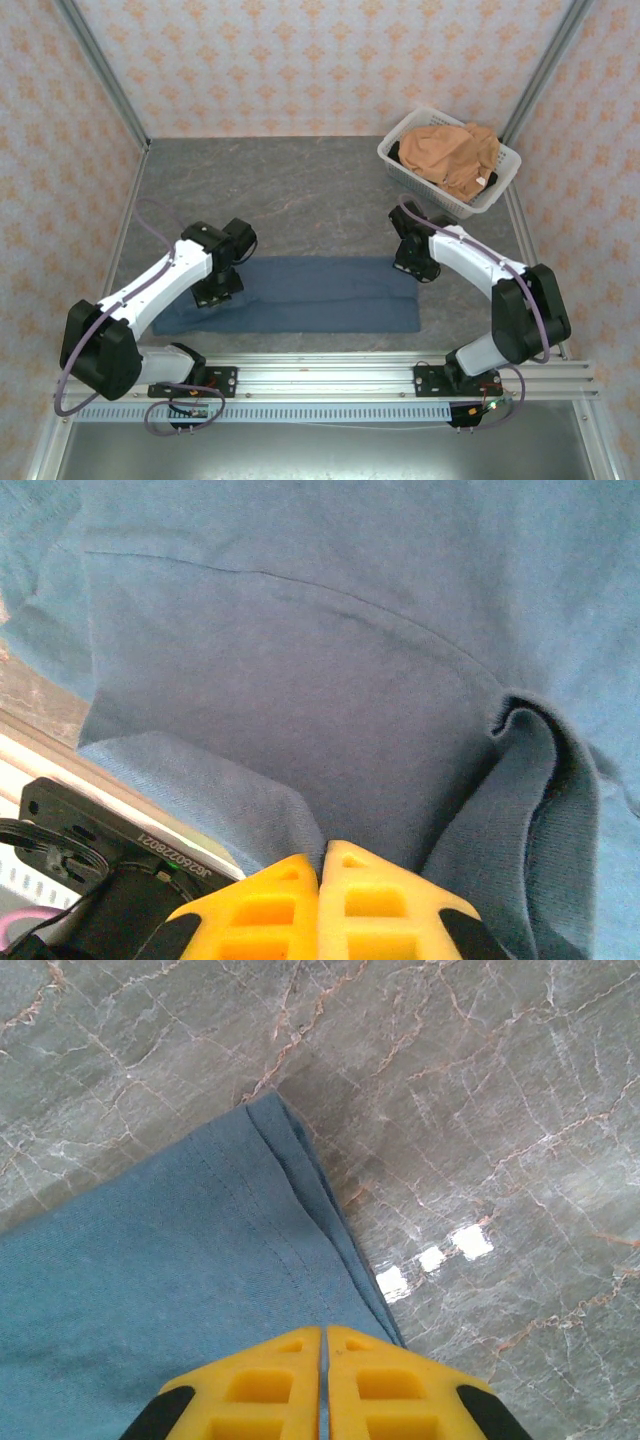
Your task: Fold and stack the t-shirts
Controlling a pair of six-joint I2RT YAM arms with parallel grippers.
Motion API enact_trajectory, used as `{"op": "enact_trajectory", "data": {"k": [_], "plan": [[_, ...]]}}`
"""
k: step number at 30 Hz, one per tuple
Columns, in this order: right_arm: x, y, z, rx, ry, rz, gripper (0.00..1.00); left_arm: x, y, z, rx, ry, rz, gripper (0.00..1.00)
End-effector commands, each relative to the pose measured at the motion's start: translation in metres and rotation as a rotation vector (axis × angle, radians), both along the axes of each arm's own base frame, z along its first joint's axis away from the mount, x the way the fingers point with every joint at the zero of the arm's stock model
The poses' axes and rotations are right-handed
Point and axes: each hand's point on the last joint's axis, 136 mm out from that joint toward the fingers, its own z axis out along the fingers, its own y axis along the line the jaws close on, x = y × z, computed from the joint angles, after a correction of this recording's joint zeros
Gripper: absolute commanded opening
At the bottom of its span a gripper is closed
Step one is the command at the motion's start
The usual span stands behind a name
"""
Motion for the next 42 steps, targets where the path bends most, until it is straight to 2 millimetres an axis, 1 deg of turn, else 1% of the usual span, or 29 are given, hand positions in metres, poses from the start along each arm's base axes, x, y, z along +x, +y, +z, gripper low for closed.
{"op": "enact_trajectory", "data": {"k": [1,6,14,16,19,21,26,32,34,35,36,37,38,40,42], "plan": [[0.001,-0.005,0.001,-0.028,0.008,0.004,0.09,0.002,-0.004,0.005,0.008,-0.017,0.032,0.00],[0.000,-0.003,0.000,-0.015,0.015,0.012,0.09,0.001,0.007,0.001,0.078,0.006,0.000,0.00],[-0.006,0.000,-0.004,0.009,0.034,0.023,0.09,0.005,0.026,0.000,0.203,0.029,-0.061,0.00],[-0.006,0.000,-0.004,0.010,0.030,0.023,0.09,0.006,0.026,-0.004,0.204,0.029,-0.065,0.00],[-0.007,0.000,-0.005,0.010,0.034,0.024,0.09,0.008,0.017,-0.013,0.155,0.016,-0.058,0.00],[-0.008,0.000,-0.006,0.011,0.034,0.024,0.09,0.009,0.016,-0.016,0.146,0.010,-0.055,0.00],[-0.008,0.000,-0.007,0.016,0.037,0.025,0.09,0.007,0.030,-0.014,0.215,0.042,-0.046,0.00],[-0.009,0.001,-0.009,0.018,0.041,0.032,0.09,0.016,0.040,-0.020,0.213,0.035,0.001,0.00],[-0.009,0.001,-0.009,0.019,0.042,0.035,0.09,0.020,0.048,-0.024,0.221,0.043,0.025,0.08],[-0.009,0.002,-0.010,0.020,0.042,0.036,0.09,0.025,0.052,-0.025,0.215,0.035,0.038,0.15],[-0.009,0.002,-0.010,0.021,0.043,0.037,0.09,0.030,0.054,-0.025,0.207,0.016,0.045,0.37],[-0.009,0.002,-0.010,0.021,0.044,0.039,0.09,0.035,0.056,-0.023,0.205,-0.005,0.047,0.57],[-0.010,0.002,-0.010,0.022,0.045,0.041,0.09,0.040,0.058,-0.019,0.211,-0.037,0.050,0.67],[-0.010,0.002,-0.011,0.021,0.046,0.043,0.09,0.041,0.068,-0.010,0.232,-0.077,0.074,0.77],[-0.011,0.002,-0.012,0.023,0.045,0.043,0.09,0.034,0.076,-0.013,0.195,-0.083,0.137,0.78]]}}
